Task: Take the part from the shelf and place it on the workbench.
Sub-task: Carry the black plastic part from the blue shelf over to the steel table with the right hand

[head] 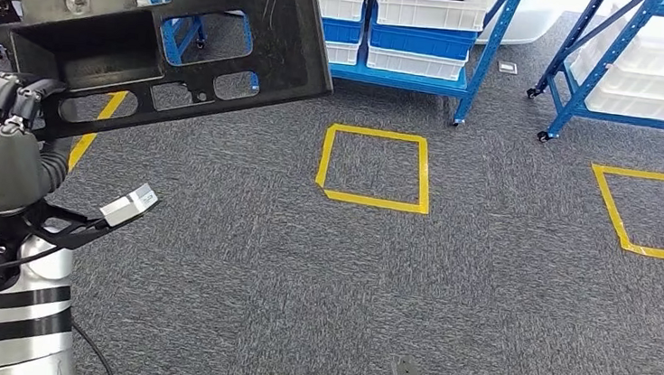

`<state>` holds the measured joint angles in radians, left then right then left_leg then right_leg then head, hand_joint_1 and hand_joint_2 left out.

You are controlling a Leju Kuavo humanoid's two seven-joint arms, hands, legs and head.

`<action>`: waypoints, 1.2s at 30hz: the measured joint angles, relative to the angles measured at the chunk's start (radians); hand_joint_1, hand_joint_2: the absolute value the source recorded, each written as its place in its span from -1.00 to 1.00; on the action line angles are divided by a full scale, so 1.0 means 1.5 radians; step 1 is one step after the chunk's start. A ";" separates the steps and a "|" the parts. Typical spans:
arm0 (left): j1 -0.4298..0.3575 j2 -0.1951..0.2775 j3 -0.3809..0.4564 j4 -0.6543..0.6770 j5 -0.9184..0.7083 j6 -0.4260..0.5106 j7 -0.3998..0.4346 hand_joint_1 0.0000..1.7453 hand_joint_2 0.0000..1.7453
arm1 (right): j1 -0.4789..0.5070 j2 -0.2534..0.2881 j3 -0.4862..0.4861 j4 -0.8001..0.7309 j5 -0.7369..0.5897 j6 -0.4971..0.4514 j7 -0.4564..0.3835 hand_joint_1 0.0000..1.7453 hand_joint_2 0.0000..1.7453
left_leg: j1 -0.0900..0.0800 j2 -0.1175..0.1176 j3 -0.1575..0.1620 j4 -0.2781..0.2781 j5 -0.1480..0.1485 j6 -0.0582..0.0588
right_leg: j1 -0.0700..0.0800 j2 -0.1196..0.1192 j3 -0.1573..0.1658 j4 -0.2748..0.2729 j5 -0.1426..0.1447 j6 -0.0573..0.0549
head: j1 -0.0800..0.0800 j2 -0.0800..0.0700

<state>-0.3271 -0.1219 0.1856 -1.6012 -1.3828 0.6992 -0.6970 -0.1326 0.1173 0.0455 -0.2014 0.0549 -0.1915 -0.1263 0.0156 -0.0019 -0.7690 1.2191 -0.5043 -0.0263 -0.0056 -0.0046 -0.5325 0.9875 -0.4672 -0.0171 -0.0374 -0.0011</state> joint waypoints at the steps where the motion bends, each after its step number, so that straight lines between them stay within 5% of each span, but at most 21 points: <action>1: 0.005 0.003 0.004 -0.002 0.001 0.000 0.000 1.00 1.00 | 0.001 0.000 0.000 0.000 0.001 0.001 0.001 -1.00 -1.00 | 0.002 0.000 -0.004 0.036 -0.007 -0.003 | 0.000 0.000 -0.009 0.001 0.007 0.001 | 0.000 0.000; 3: 0.014 0.008 0.012 -0.005 0.001 0.000 0.000 1.00 1.00 | 0.003 0.001 0.000 0.000 0.004 0.003 0.003 -1.00 -1.00 | 0.007 0.000 0.015 0.055 0.018 -0.009 | -0.002 -0.001 -0.024 0.003 0.018 0.005 | -0.001 0.000; 4: 0.015 0.010 0.014 -0.007 0.001 0.000 0.000 1.00 1.00 | 0.004 0.001 0.000 0.000 0.005 0.004 0.003 -1.00 -1.00 | 0.010 0.000 0.042 0.028 0.033 -0.012 | -0.004 -0.001 -0.031 0.005 0.022 0.008 | -0.001 0.000; 6: 0.015 0.013 0.016 -0.011 0.000 0.000 0.000 1.00 1.00 | 0.005 0.001 -0.001 0.000 0.005 0.004 0.003 -1.00 -1.00 | 0.014 -0.001 0.107 -0.056 0.029 -0.017 | -0.003 -0.001 -0.043 0.013 0.026 0.014 | -0.002 0.000; 8: 0.012 0.015 0.017 -0.015 -0.001 0.000 0.000 1.00 1.00 | 0.003 0.001 -0.002 -0.001 0.005 0.005 0.003 -1.00 -1.00 | 0.013 -0.004 0.136 -0.105 0.009 -0.012 | 0.000 0.000 -0.053 0.021 0.031 0.022 | -0.002 0.000; 10: 0.008 0.016 0.019 -0.017 -0.004 0.000 0.000 1.00 1.00 | 0.003 0.001 -0.003 -0.001 0.005 0.005 0.003 -1.00 -1.00 | 0.010 -0.004 0.130 -0.112 0.010 0.004 | -0.001 0.000 -0.061 0.024 0.036 0.031 | -0.002 0.000; 12: 0.003 0.017 0.021 -0.017 -0.008 0.000 0.000 1.00 1.00 | 0.003 0.001 -0.005 -0.001 0.004 0.004 0.003 -1.00 -1.00 | 0.010 -0.003 0.122 -0.114 0.018 0.019 | -0.005 0.000 -0.079 0.047 0.023 0.034 | 0.000 0.000; 16: -0.007 0.017 0.023 -0.016 -0.012 0.000 0.000 1.00 1.00 | 0.001 0.002 -0.009 -0.001 0.002 0.003 0.002 -1.00 -1.00 | 0.006 -0.003 0.104 -0.114 0.033 0.032 | -0.005 0.001 -0.147 0.205 -0.049 0.030 | 0.003 0.000; 18: -0.009 0.017 0.023 -0.016 -0.014 0.000 -0.001 1.00 1.00 | 0.001 0.001 -0.012 -0.001 -0.003 0.003 0.001 -1.00 -1.00 | 0.004 -0.003 0.098 -0.114 0.038 0.032 | -0.005 0.001 -0.134 0.198 -0.045 0.033 | 0.003 0.000; 21: -0.017 0.018 0.023 -0.016 -0.016 0.000 -0.001 1.00 1.00 | -0.002 0.001 -0.019 -0.001 -0.011 0.003 -0.002 -1.00 -1.00 | 0.001 -0.002 0.095 -0.114 0.043 0.027 | 0.000 0.001 -0.051 0.063 -0.009 0.031 | 0.003 0.000; 23: -0.023 0.018 0.023 -0.016 -0.019 0.000 -0.001 1.00 1.00 | -0.005 0.001 -0.023 -0.001 -0.013 0.004 -0.003 -1.00 -1.00 | 0.000 -0.002 0.094 -0.114 0.045 0.024 | 0.005 0.001 -0.027 0.022 0.000 0.026 | 0.002 0.000; 26: -0.027 0.018 0.023 -0.016 -0.020 0.000 -0.001 1.00 1.00 | -0.005 0.002 -0.028 -0.001 -0.014 0.005 -0.003 -1.00 -1.00 | -0.001 -0.001 0.092 -0.116 0.049 0.027 | 0.006 0.002 -0.029 0.019 0.008 0.026 | 0.001 0.000; 36: -0.042 0.018 0.024 -0.014 -0.026 0.000 -0.001 1.00 1.00 | -0.004 0.003 -0.057 -0.001 -0.042 0.000 -0.016 -1.00 -1.00 | 0.000 0.000 0.091 -0.128 0.061 0.015 | 0.007 0.002 -0.035 0.020 0.013 0.017 | 0.001 0.000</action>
<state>-0.3896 -0.0950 0.2220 -1.6221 -1.4225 0.6992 -0.6980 -0.1389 0.1218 -0.0405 -0.2026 -0.0087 -0.1917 -0.1501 0.0152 -0.0027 -0.6319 1.0272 -0.4121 -0.0043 0.0054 -0.0010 -0.5854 1.0170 -0.4470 0.0089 -0.0357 -0.0011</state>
